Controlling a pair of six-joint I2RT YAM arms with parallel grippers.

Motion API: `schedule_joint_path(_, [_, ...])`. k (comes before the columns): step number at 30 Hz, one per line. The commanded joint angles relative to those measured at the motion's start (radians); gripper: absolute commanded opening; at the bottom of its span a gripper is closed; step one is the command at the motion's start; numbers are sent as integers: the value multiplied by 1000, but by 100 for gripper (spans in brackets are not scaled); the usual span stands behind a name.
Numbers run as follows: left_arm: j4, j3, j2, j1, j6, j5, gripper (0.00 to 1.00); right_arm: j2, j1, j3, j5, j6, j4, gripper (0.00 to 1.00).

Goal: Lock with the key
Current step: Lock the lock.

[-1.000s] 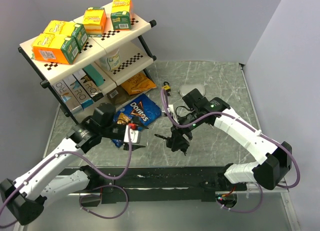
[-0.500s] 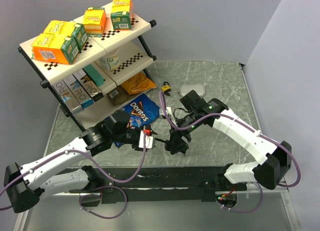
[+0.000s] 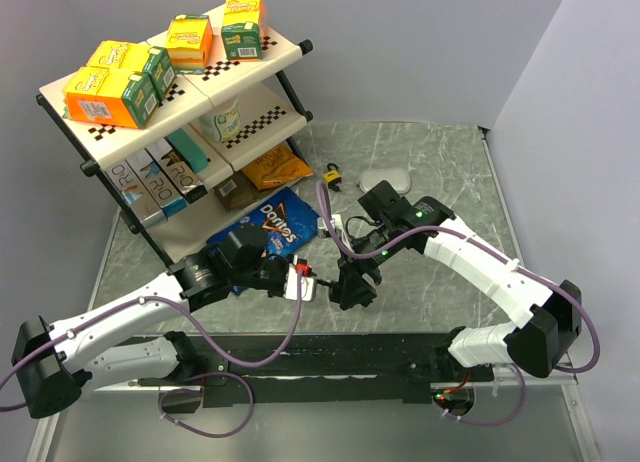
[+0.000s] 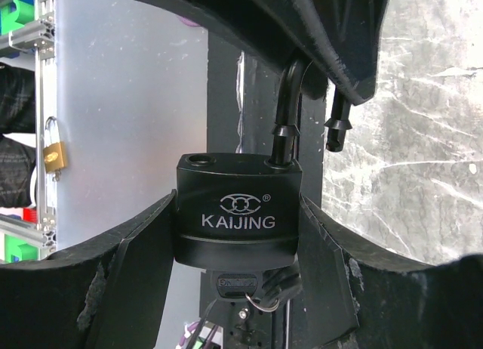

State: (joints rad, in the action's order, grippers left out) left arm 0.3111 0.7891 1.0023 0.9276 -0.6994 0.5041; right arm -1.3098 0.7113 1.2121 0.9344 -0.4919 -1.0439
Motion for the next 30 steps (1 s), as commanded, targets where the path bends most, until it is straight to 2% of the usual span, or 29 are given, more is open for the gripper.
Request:
schedule_joint_path(1, [-29,2,9,8,-29,-10,25,11,13,44,96,9,30,0])
schedule_joint_path(5, [-29,7,9,8,3,-15,4,12,13,49,96,16,36,0])
schedule_joint_path(6, [-23,12,9,10,9,-13,1,11,14,50,95,19,38,0])
schedule_joint_path(8, [-15,16,4,10,34,-9,1,14,10,55,86,30,48,0])
schedule_joint_path(11, [-10,22,-11,8,100,-9,1,23,-1,72,50,58,48,57])
schedule_joint_path(12, [-4,28,-16,4,130,-1,1,26,-18,78,37,71,48,85])
schedule_joint_path(13, [0,32,-21,1,146,8,1,36,-35,90,11,76,45,98])
schedule_joint_path(23, [31,143,-39,-136,388,186,1,142,-274,98,4,75,10,100])
schedule_joint_path(30, [3,228,-40,-202,608,343,1,383,-302,-66,6,162,273,100])
